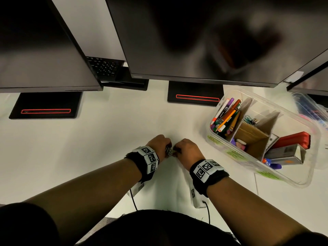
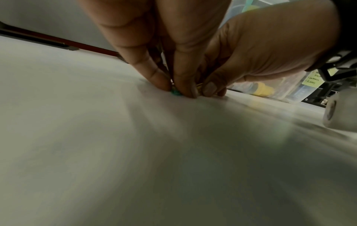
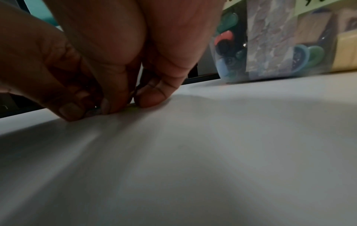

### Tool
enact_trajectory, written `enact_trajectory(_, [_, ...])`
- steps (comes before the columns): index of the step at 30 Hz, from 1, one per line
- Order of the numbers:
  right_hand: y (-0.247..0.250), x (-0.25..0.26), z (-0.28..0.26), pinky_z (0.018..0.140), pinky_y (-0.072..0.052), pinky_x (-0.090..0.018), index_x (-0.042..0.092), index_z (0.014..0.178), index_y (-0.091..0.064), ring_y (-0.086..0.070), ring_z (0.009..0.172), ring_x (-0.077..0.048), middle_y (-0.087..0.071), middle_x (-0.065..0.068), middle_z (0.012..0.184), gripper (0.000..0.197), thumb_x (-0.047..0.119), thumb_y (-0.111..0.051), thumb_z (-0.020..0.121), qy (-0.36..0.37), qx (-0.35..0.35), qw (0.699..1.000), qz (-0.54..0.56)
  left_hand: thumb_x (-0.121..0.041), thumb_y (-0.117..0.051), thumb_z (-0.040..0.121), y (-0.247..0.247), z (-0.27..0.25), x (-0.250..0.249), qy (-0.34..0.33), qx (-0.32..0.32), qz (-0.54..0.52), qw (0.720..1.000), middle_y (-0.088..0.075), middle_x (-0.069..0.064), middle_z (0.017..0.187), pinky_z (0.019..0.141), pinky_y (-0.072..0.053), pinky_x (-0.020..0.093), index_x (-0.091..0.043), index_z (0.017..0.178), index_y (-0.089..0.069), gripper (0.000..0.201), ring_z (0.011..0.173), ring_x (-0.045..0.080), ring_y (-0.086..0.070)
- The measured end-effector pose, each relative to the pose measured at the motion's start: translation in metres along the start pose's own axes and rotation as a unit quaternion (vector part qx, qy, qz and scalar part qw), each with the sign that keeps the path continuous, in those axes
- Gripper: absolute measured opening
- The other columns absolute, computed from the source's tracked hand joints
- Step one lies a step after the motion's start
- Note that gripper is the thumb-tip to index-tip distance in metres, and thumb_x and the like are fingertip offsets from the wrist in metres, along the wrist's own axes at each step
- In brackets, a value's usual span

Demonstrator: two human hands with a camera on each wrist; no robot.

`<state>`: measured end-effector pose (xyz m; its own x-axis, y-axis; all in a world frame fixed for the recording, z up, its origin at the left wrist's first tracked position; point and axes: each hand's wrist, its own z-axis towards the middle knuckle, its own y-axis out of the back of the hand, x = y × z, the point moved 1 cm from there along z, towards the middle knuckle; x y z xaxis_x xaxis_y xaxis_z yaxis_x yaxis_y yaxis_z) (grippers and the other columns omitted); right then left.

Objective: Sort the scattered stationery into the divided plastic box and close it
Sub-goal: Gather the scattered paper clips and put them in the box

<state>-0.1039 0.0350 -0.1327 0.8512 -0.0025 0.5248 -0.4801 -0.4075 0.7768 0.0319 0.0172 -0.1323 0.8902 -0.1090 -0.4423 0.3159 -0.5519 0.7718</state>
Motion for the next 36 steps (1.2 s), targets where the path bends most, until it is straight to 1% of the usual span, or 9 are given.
enact_trajectory(4, [-0.002, 0.0, 0.0, 0.089, -0.039, -0.028, 0.006, 0.111, -0.064, -0.054, 0.106, -0.028, -0.06, -0.015, 0.112, 0.026, 0.017, -0.06, 0.088, 0.002, 0.017, 0.999, -0.027, -0.022, -0.069, 0.08, 0.001, 0.0, 0.001, -0.007, -0.001, -0.001, 1.0, -0.051, 0.012, 0.118, 0.089, -0.045, 0.028, -0.012, 0.114, -0.06, 0.037, 0.106, 0.028, -0.055])
enact_trajectory(7, [-0.004, -0.001, -0.002, 0.088, -0.041, -0.032, 0.006, 0.109, -0.063, -0.053, 0.106, -0.03, -0.06, -0.015, 0.111, 0.023, 0.016, -0.056, 0.089, 0.007, 0.023, 0.998, -0.061, -0.02, -0.069, 0.08, 0.001, -0.002, 0.0, -0.013, 0.0, 0.004, 1.0, -0.054, 0.011, 0.115, 0.085, -0.043, 0.026, -0.01, 0.11, -0.059, 0.033, 0.104, 0.027, -0.055])
enact_trajectory(10, [-0.005, -0.001, -0.004, 0.085, -0.041, -0.033, 0.004, 0.102, -0.063, -0.053, 0.103, -0.031, -0.061, -0.016, 0.107, 0.018, 0.011, -0.054, 0.088, 0.012, 0.015, 0.997, -0.08, -0.017, -0.063, 0.084, 0.001, -0.004, -0.002, -0.018, -0.006, 0.0, 1.0, -0.058, 0.012, 0.11, 0.078, -0.041, 0.027, -0.008, 0.107, -0.057, 0.025, 0.095, 0.026, -0.056])
enact_trajectory(13, [-0.005, 0.0, -0.004, 0.083, -0.041, -0.034, 0.002, 0.098, -0.063, -0.054, 0.1, -0.032, -0.061, -0.017, 0.104, 0.016, 0.007, -0.052, 0.088, 0.014, 0.012, 0.996, -0.086, -0.013, -0.056, 0.087, 0.001, -0.008, -0.005, -0.02, -0.011, -0.005, 1.0, -0.061, 0.011, 0.107, 0.075, -0.04, 0.027, -0.008, 0.106, -0.055, 0.02, 0.083, 0.019, -0.048])
enact_trajectory(15, [-0.006, 0.0, -0.006, 0.083, -0.041, -0.033, 0.004, 0.099, -0.063, -0.055, 0.1, -0.031, -0.062, -0.016, 0.105, 0.016, 0.008, -0.051, 0.089, 0.009, 0.018, 0.996, -0.092, -0.013, -0.053, 0.088, 0.001, -0.01, -0.006, -0.016, -0.009, -0.007, 1.0, -0.061, 0.011, 0.108, 0.077, -0.04, 0.027, -0.009, 0.108, -0.055, 0.021, 0.086, 0.021, -0.051])
enact_trajectory(19, [-0.005, -0.003, -0.012, 0.082, -0.044, -0.033, 0.005, 0.101, -0.061, -0.057, 0.098, -0.029, -0.063, -0.015, 0.106, 0.017, 0.011, -0.05, 0.09, -0.007, 0.02, 0.997, -0.072, -0.012, -0.049, 0.09, 0.0, -0.012, -0.007, -0.009, 0.022, 0.016, 1.0, -0.06, 0.01, 0.115, 0.083, -0.042, 0.027, -0.01, 0.111, -0.058, 0.023, 0.104, 0.026, -0.057])
enact_trajectory(23, [-0.003, -0.001, -0.017, 0.083, -0.042, -0.031, 0.005, 0.101, -0.061, -0.058, 0.099, -0.029, -0.065, -0.014, 0.106, 0.017, 0.013, -0.053, 0.088, -0.016, 0.019, 0.999, -0.046, -0.013, -0.047, 0.091, -0.001, -0.014, -0.011, -0.009, 0.044, 0.047, 0.998, -0.057, 0.013, 0.114, 0.076, -0.037, 0.027, -0.007, 0.108, -0.06, 0.022, 0.103, 0.028, -0.057])
enact_trajectory(31, [-0.003, 0.006, -0.024, 0.093, -0.04, -0.026, 0.009, 0.113, -0.063, -0.056, 0.111, -0.025, -0.063, -0.011, 0.118, 0.026, 0.018, -0.052, 0.092, -0.035, 0.052, 0.998, -0.026, -0.014, -0.045, 0.093, -0.003, -0.017, -0.01, -0.007, 0.061, 0.068, 0.996, -0.053, 0.016, 0.114, 0.076, -0.037, 0.028, -0.005, 0.106, -0.057, 0.021, 0.102, 0.032, -0.055])
enact_trajectory(36, [0.012, 0.006, -0.027, 0.092, -0.04, -0.024, 0.01, 0.11, -0.066, -0.056, 0.111, -0.023, -0.063, -0.008, 0.118, 0.024, 0.019, -0.056, 0.09, -0.063, 0.042, 0.997, -0.005, -0.017, -0.046, 0.095, 0.008, -0.015, -0.005, 0.003, 0.042, 0.059, 0.997, -0.055, 0.015, 0.116, 0.086, -0.042, 0.03, -0.008, 0.11, -0.058, 0.022, 0.106, 0.031, -0.054])
